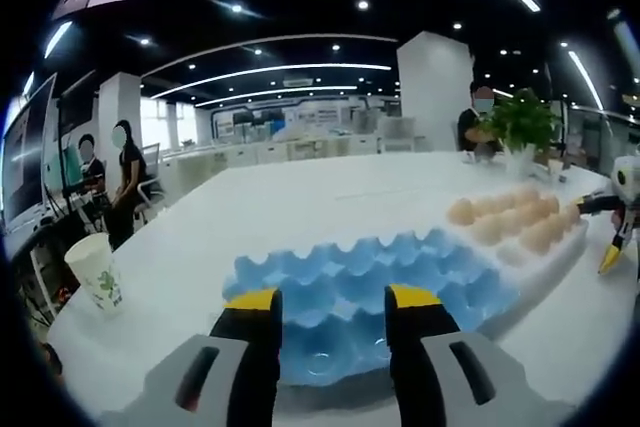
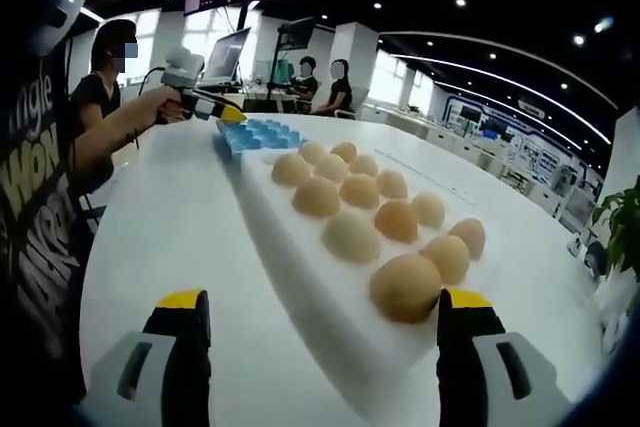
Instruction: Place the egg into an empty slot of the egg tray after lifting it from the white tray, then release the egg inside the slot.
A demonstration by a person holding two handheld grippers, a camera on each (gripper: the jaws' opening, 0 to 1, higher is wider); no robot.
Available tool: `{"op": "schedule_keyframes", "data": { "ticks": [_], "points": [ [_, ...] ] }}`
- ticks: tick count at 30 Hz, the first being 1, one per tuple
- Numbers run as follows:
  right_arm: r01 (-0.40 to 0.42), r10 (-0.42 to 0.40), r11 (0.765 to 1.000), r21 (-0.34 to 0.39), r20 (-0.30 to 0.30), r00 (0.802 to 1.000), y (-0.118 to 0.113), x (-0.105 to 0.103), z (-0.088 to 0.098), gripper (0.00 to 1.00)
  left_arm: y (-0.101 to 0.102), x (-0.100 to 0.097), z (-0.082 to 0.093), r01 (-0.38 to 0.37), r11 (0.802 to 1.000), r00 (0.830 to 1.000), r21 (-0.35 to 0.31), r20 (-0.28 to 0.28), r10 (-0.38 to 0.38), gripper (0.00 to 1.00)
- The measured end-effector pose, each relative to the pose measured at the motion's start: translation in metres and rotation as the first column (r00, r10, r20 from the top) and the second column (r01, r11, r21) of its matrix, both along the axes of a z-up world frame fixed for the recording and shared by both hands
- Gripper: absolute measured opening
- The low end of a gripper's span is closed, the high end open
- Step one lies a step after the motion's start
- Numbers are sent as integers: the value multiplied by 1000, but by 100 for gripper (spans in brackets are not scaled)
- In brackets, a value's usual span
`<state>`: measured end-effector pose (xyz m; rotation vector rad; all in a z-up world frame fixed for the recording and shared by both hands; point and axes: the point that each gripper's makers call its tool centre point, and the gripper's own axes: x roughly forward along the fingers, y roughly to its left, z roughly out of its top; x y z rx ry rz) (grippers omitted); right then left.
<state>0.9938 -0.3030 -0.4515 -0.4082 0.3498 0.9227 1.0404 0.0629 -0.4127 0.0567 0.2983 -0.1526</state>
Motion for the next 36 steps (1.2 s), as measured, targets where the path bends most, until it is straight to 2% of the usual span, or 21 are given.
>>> {"op": "schedule_keyframes", "data": {
  "ticks": [22, 36],
  "points": [
    [-1, 1, 999, 34, 0, 1000, 2, -1, 2, 99, -38, 2, -8, 84, 996, 996, -2, -29, -84, 44],
    [-8, 8, 999, 35, 1, 1000, 2, -1, 2, 100, -54, 5, -7, 122, 992, 992, -1, -30, -122, 44]
  ]
}}
